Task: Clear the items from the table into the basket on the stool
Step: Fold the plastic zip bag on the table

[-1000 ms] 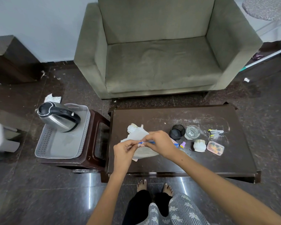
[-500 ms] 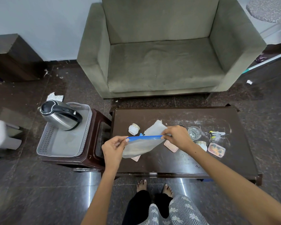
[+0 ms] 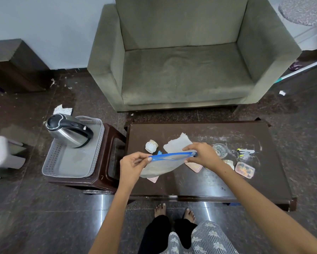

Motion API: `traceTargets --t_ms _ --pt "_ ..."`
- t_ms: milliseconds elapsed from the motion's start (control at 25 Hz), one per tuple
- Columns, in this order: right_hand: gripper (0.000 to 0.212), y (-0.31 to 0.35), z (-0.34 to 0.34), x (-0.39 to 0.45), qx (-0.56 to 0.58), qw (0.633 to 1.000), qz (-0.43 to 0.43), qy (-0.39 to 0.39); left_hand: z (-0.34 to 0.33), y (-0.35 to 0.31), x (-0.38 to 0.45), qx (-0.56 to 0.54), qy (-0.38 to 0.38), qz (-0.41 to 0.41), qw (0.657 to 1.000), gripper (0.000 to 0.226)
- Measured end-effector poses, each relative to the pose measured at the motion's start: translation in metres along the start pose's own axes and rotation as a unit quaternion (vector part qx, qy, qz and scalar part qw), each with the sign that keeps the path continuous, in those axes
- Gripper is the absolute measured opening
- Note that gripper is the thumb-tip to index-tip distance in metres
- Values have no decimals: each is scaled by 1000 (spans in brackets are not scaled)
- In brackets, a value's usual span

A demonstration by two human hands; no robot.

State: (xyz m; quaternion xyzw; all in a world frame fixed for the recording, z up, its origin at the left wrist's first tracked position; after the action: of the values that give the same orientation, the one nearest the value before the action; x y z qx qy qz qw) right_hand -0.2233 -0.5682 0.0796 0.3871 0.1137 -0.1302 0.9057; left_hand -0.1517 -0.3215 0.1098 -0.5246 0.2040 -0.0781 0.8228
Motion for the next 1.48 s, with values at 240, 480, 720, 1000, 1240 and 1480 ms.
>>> traceTargets --t_ms 240,480,720,1000,1240,1480 --pt "22 30 4 3 -117 991 54 -31 0 -1 1 21 -9 -21 1000 8" --pt "12 35 5 -2 -109 986 79 -98 2 8 1 71 -37 -16 997 25" --pt "18 28 -5 -2 -117 989 47 -83 -3 2 1 117 -57 -38 991 9" --pt "38 8 -20 2 -125 989 -40 -68 -4 27 25 139 -121 51 981 7" --pt "45 -11 -58 10 -159 984 -77 8 -1 64 44 196 -195 85 957 9" --pt "49 -14 -74 6 -193 977 -78 42 -42 134 34 194 -131 146 961 13"
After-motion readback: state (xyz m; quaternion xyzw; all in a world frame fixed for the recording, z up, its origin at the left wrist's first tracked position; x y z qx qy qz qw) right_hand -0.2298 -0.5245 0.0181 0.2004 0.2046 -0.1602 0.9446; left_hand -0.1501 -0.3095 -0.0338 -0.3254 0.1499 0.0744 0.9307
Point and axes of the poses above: each hand's wrist, its own x-axis towards the middle knuckle, its own z-axis out of the back of the hand, y = z × x, the point moved 5 cm from there along x, towards the middle knuckle, and after that the axes turned 10 degrees about x, right-handed, at the moved point
